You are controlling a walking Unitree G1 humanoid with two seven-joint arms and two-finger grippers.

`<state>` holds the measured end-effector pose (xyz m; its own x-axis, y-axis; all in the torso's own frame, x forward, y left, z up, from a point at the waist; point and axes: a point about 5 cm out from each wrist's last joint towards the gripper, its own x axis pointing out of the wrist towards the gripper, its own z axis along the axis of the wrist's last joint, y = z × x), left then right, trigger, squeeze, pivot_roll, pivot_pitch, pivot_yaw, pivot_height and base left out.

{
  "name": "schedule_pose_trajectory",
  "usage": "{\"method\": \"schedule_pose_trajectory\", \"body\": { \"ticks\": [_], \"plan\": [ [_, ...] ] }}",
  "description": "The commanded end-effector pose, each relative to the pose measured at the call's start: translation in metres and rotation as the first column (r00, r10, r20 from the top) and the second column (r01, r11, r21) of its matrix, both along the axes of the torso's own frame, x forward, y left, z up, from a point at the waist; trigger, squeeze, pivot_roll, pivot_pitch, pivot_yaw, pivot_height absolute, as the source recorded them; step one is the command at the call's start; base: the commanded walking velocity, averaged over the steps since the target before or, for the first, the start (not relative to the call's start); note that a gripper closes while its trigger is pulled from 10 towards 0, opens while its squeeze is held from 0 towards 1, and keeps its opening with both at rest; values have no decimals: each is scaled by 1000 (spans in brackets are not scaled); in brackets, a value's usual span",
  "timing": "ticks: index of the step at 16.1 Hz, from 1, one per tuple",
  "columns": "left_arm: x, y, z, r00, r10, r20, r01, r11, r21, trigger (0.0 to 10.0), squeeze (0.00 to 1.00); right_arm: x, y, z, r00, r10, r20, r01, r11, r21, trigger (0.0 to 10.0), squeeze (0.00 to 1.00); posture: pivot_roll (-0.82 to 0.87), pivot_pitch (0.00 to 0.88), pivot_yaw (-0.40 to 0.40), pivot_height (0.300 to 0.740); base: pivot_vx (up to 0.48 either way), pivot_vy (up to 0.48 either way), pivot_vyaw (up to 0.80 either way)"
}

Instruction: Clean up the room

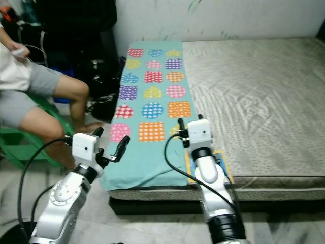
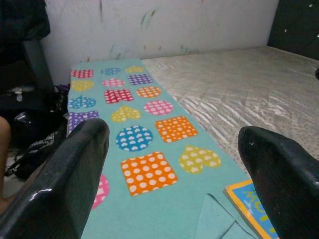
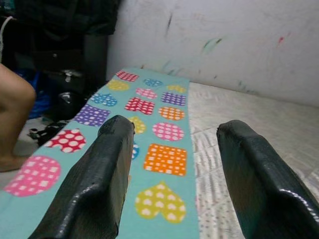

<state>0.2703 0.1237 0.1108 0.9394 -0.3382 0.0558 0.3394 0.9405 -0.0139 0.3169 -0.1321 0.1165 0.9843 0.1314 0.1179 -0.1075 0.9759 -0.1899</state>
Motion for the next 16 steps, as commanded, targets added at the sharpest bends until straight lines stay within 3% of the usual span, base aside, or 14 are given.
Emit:
{"method": "schedule_pose_trajectory", "body": {
  "ticks": [1, 5, 16],
  "plan": [
    [-1, 2, 2, 1000, -7, 7, 7, 1000, 1, 10000, 0, 0, 3, 1, 1000, 15, 3, -15, 1000, 5, 10000, 0, -45, 84, 24, 740, 0, 0, 0],
    [-2, 1, 2, 1000, -21, 8, 21, 1000, -5, 10000, 0, 0, 4, 1, 1000, 18, -1, -18, 1000, 10, 10000, 0, -45, 82, 23, 740, 0, 0, 0],
    [-1, 1, 3, 999, -34, 9, 34, 999, -10, 10000, 0, 1, 2, 1, 1000, 3, -4, -3, 1000, 26, 10000, 0, -46, 79, 24, 740, 328, 0, 0]
  ]
}}
